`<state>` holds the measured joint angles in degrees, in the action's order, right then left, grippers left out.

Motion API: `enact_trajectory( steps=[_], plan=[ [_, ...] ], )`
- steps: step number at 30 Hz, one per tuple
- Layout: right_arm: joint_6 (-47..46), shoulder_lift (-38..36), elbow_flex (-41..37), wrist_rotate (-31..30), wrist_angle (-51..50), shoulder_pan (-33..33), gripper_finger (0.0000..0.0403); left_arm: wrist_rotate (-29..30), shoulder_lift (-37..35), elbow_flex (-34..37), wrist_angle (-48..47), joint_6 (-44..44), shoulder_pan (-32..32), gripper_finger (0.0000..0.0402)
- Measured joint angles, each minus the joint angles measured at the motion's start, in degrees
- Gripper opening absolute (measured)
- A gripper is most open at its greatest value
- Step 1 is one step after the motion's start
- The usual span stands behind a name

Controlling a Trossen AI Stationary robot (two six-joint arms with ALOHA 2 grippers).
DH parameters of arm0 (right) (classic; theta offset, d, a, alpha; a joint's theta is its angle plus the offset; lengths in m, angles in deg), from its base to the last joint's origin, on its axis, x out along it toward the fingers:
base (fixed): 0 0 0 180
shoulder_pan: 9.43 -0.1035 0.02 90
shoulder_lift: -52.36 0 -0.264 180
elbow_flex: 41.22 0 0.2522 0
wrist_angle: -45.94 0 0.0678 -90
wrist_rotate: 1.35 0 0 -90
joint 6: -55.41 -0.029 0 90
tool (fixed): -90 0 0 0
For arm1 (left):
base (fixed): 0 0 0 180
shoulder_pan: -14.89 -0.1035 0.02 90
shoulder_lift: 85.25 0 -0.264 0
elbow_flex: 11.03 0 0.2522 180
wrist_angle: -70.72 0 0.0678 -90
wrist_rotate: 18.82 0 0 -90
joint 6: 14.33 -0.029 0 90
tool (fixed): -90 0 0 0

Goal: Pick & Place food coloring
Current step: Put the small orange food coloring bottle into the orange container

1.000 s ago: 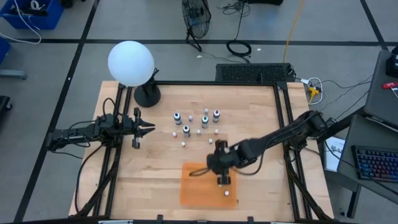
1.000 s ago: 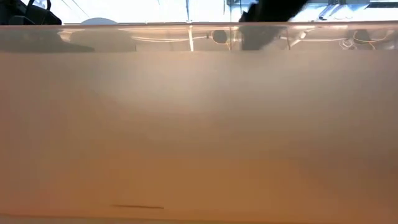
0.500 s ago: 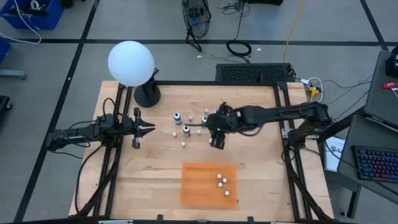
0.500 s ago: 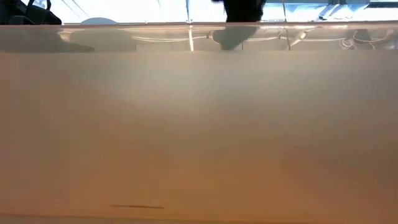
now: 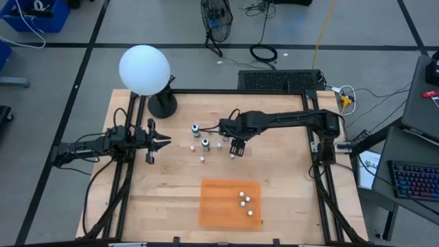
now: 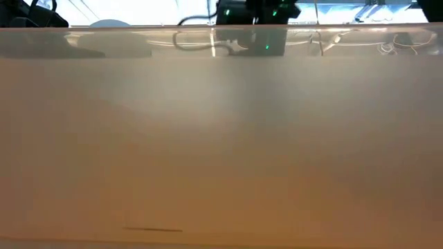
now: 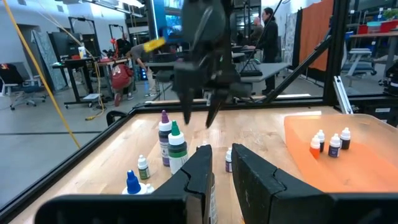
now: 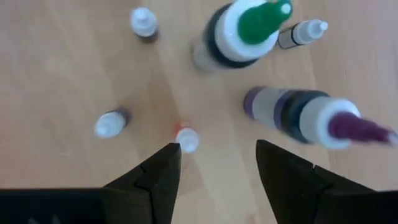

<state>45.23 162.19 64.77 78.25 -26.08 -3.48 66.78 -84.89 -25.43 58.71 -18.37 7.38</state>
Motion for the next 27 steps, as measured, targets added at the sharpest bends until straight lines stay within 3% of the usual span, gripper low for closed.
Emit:
enact_trajectory(
  steps=[11,27],
  plan=[
    [0.41,5.24,0.00,3.20,0.94,1.65,0.0198,-0.01,0.00,0.00,-0.02,-0.01,0.00,0.0067],
    [-0.49,5.30,-3.60,3.11,2.82,1.54,0.0192,0.01,0.00,-0.02,-0.04,-0.01,-0.02,0.0067]
  ],
)
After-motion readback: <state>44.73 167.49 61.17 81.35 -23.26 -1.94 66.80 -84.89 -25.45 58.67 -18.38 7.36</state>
